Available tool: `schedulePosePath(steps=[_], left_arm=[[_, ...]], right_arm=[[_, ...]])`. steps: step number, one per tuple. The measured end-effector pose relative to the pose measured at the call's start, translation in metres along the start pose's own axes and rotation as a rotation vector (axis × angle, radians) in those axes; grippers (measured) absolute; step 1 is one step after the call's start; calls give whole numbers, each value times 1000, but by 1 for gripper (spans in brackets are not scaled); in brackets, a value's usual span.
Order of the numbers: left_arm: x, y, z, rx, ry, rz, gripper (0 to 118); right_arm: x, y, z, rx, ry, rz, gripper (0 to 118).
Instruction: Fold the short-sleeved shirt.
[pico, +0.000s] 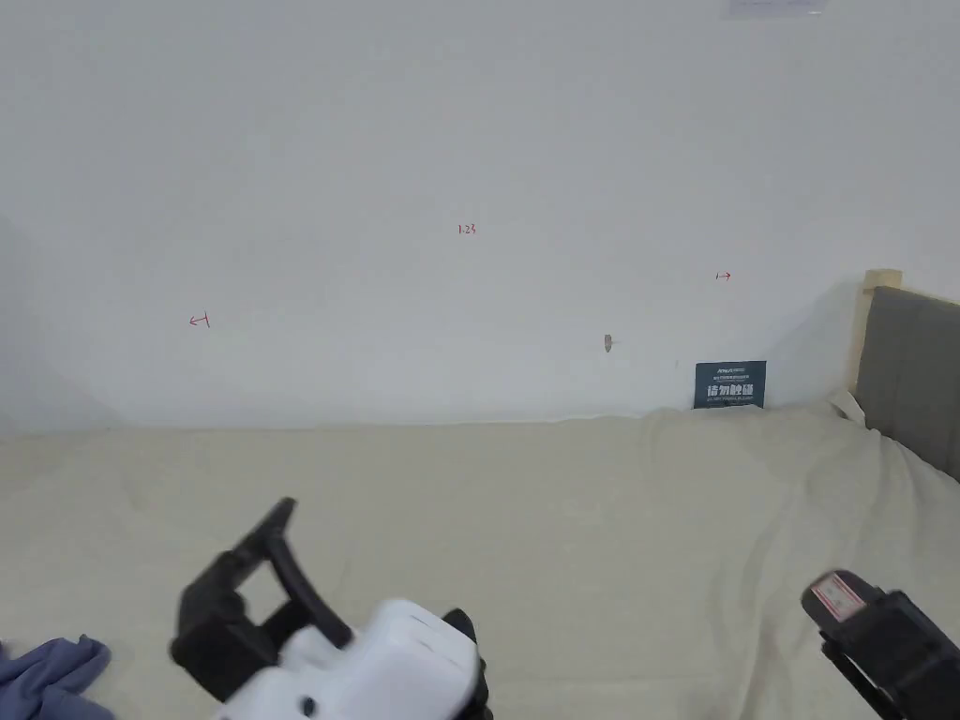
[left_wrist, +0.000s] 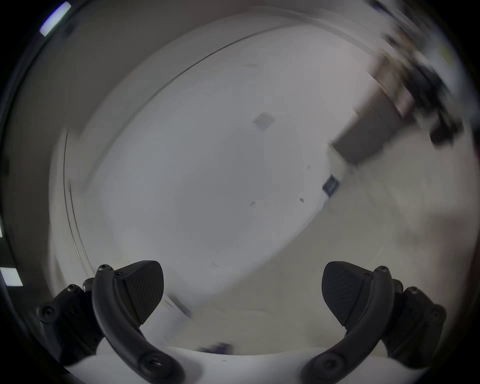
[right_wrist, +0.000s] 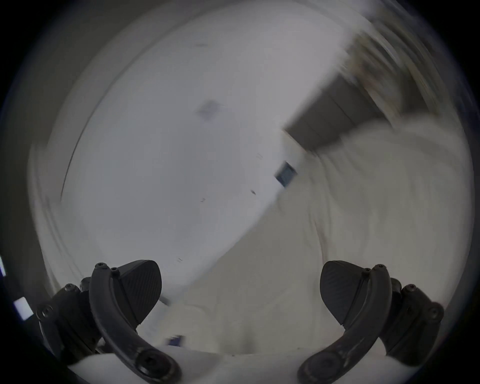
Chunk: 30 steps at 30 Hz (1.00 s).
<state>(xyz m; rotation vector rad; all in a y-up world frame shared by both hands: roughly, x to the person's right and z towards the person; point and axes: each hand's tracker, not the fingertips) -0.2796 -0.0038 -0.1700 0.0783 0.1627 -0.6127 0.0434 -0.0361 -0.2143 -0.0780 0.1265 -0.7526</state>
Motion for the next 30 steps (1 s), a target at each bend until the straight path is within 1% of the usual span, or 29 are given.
schedulePosePath(steps=[1,3,4,5,6,7,8,10,11,13,17,19,21,25,27,30], left_arm=[[-12,2,-1,-16,-13,126,118],[-34,-5,1,-32,-18,408,118],[-39,-10,5,-27,11,504,118],[-44,-14,7,-10,31,588,118],[-47,-18,11,-11,74,643,118],[-47,-21,14,-6,108,662,118],[-46,-24,16,12,127,654,118],[-42,-22,16,9,116,619,118],[-41,-22,15,1,115,599,118],[-37,-21,12,-19,106,571,118],[-39,-25,9,-52,73,616,118],[-39,-26,8,-61,73,629,118],[-39,-28,7,-68,68,635,118],[-36,-30,8,-70,67,604,118],[-32,-28,8,-67,71,572,118],[-30,-26,10,-57,64,556,118]], right_arm=[[-14,1,4,38,8,136,118],[-44,-9,11,133,29,433,118],[-55,-16,12,151,13,568,118],[-67,-24,13,147,-19,746,118],[-75,-35,12,155,-42,873,118],[-79,-44,11,174,-51,918,118],[-78,-48,13,174,-13,880,118],[-76,-51,15,130,21,763,118],[-72,-48,14,96,25,697,118],[-70,-48,12,51,6,633,118],[-62,-45,7,55,-27,642,118],[-61,-45,9,96,-49,694,118],[-63,-47,12,139,-49,752,118],[-70,-49,21,175,-39,806,118],[-71,-50,21,182,-36,817,118],[-71,-50,20,174,-35,805,118]])
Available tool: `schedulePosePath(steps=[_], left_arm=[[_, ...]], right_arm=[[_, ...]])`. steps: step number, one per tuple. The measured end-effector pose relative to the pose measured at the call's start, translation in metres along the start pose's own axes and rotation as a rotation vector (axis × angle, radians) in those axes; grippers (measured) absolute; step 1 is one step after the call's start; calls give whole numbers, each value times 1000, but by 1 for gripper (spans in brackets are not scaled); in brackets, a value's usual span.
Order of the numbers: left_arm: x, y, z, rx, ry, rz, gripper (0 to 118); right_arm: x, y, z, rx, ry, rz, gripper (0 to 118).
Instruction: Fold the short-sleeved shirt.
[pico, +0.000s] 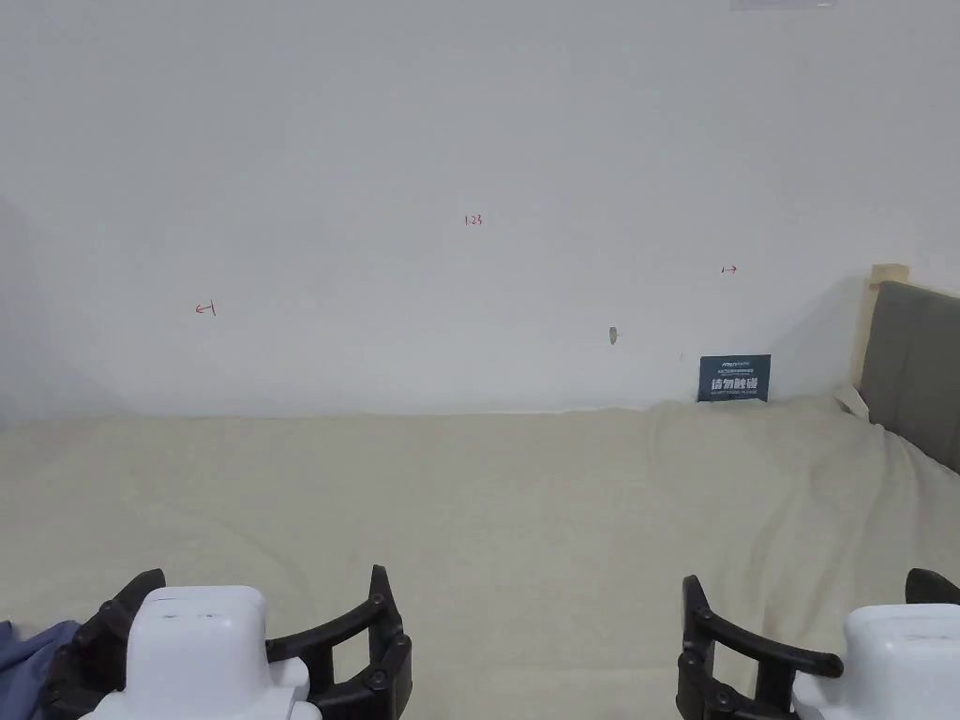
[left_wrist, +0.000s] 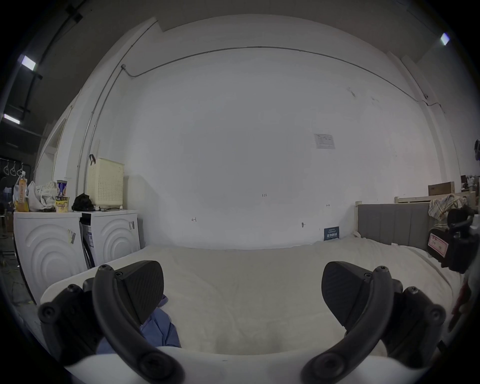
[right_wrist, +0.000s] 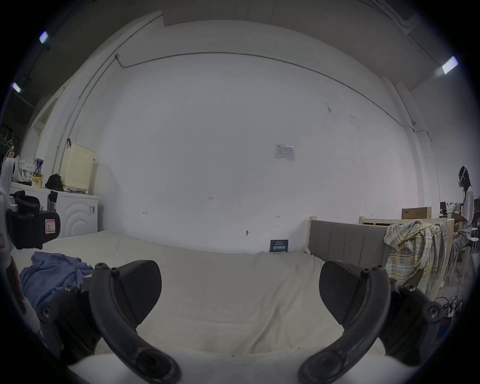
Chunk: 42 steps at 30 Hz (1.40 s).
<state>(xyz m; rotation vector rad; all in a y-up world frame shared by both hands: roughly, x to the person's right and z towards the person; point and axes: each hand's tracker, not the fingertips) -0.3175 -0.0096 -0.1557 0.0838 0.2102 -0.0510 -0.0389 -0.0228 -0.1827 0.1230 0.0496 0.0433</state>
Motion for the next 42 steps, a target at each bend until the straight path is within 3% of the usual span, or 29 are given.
schedulePosePath(steps=[9,11,12,13,14,15,18,19,20,24,42], left_arm=[[-3,-2,-1,-4,-26,-6,116],[-3,-2,-1,-9,-22,-12,108],[-3,-2,-1,-10,-25,-17,92],[-4,-2,0,-11,-31,-21,62],[-4,-2,1,-10,-38,-26,15],[-6,-1,1,-15,-66,-33,0],[-11,0,-1,-48,-178,-5,0],[-9,-1,-1,-58,-185,-8,0],[-7,-1,0,-26,-128,-37,0],[2,-2,3,2,-108,-74,0],[-19,-5,6,-26,-54,-7,0]], right_arm=[[3,2,-2,-37,12,-34,118],[4,2,-3,-40,19,-32,118],[3,3,-3,-42,25,-30,115],[3,2,-3,-42,32,-27,103],[2,3,-1,-36,42,-23,73],[1,3,1,-17,54,-18,0],[2,6,-2,-15,30,-22,0],[6,7,-3,-27,78,-53,0],[8,9,-6,-51,114,-60,0],[-1,-3,-1,-36,62,-22,0],[-10,0,4,-54,24,-13,0]])
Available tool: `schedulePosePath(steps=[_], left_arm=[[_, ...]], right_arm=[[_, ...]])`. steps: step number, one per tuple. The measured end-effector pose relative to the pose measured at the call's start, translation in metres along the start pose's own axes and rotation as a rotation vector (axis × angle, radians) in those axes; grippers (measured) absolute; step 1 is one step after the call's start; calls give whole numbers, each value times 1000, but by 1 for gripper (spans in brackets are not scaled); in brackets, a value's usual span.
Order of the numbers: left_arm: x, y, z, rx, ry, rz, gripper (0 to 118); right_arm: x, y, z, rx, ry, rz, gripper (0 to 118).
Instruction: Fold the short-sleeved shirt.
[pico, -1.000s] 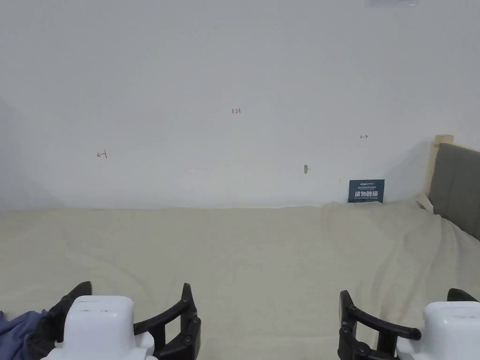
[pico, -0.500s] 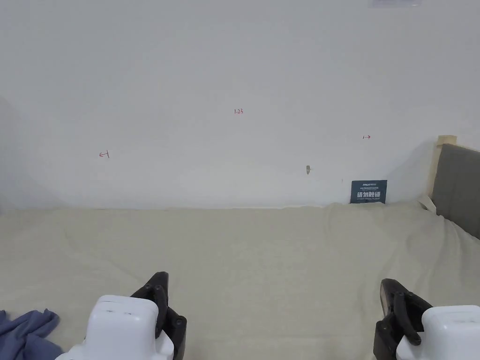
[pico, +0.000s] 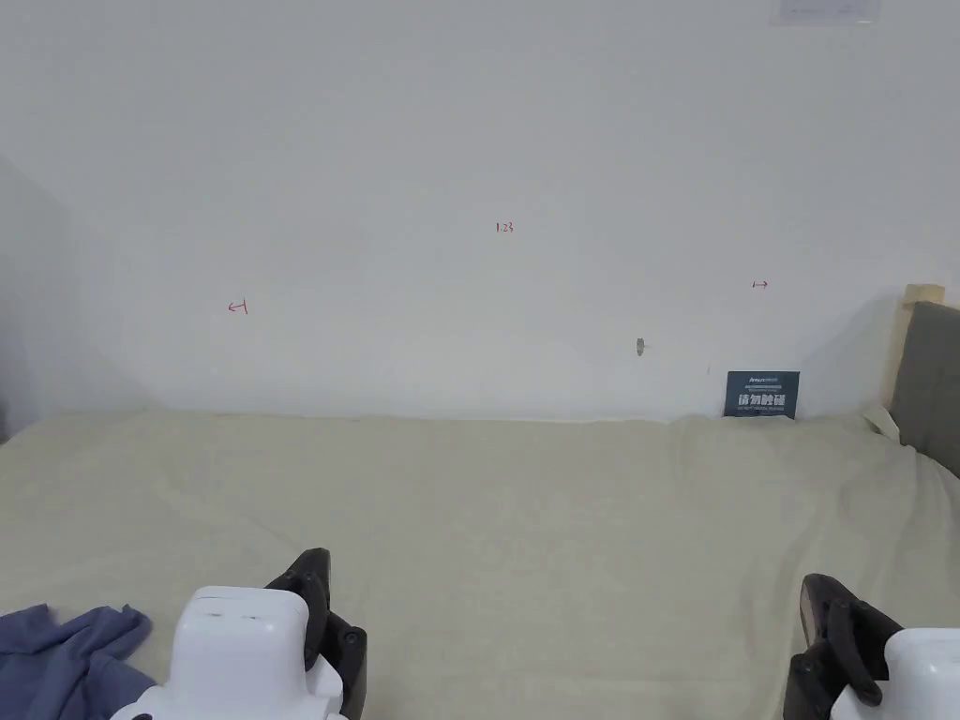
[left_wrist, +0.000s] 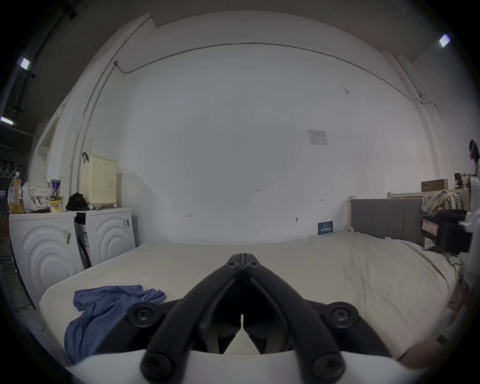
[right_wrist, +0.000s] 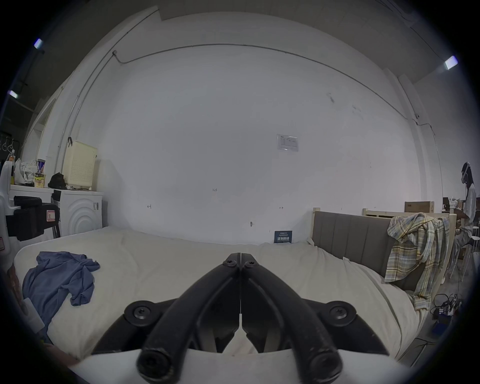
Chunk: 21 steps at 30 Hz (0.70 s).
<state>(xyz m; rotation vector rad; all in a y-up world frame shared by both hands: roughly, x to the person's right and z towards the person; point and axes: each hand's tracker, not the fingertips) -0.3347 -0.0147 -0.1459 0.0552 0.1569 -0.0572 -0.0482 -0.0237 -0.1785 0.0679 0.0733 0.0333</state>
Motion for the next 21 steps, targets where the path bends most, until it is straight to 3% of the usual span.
schedulePosePath(steps=[21], left_arm=[[-14,-1,4,2,13,-20,0]], right_arm=[[-18,-1,-6,-7,11,17,0]])
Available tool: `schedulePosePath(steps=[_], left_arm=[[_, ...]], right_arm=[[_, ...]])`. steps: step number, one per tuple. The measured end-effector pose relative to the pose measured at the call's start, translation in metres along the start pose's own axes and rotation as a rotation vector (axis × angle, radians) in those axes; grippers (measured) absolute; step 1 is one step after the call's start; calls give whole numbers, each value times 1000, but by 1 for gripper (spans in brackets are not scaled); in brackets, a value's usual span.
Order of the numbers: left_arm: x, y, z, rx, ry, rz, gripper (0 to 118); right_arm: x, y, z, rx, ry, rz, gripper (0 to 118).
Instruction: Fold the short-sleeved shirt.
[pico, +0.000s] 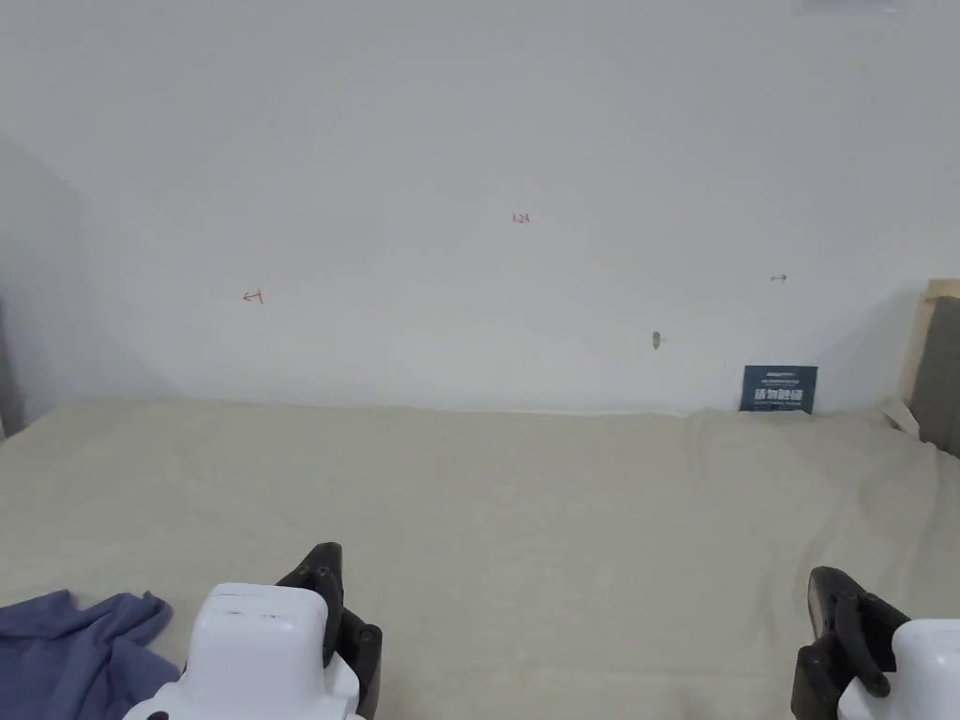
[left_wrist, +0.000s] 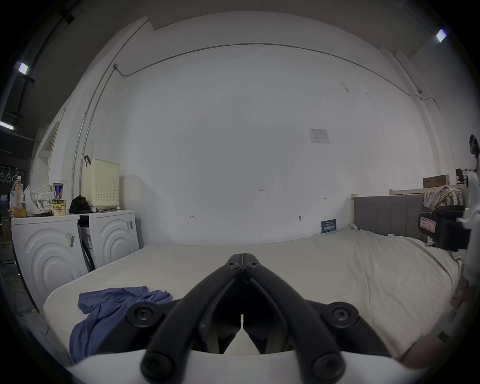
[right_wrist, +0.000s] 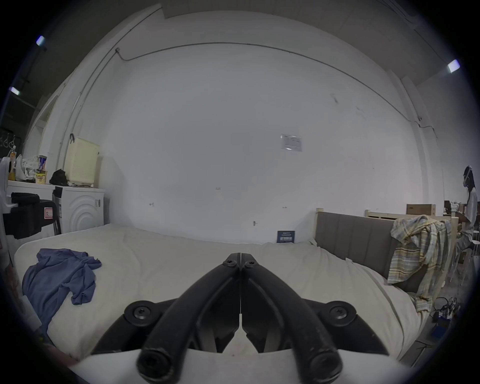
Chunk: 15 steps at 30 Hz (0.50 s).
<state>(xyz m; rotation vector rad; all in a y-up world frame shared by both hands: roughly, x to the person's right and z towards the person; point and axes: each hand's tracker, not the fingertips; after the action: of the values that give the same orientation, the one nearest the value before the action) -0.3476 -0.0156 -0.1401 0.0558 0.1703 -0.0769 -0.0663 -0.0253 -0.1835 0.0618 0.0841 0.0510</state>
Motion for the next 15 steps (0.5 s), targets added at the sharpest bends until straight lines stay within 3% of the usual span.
schedulePosePath(steps=[3,7,11,15], left_arm=[[-31,1,12,-17,55,10,0],[-90,-2,45,-18,292,-68,0],[-135,-4,82,-48,438,-41,0],[-156,-8,105,-53,518,-33,0]], right_arm=[[-29,0,-14,-25,82,8,0],[-93,3,-21,-7,265,-12,0],[-156,2,-12,28,448,21,0],[-187,1,-5,20,546,-1,0]])
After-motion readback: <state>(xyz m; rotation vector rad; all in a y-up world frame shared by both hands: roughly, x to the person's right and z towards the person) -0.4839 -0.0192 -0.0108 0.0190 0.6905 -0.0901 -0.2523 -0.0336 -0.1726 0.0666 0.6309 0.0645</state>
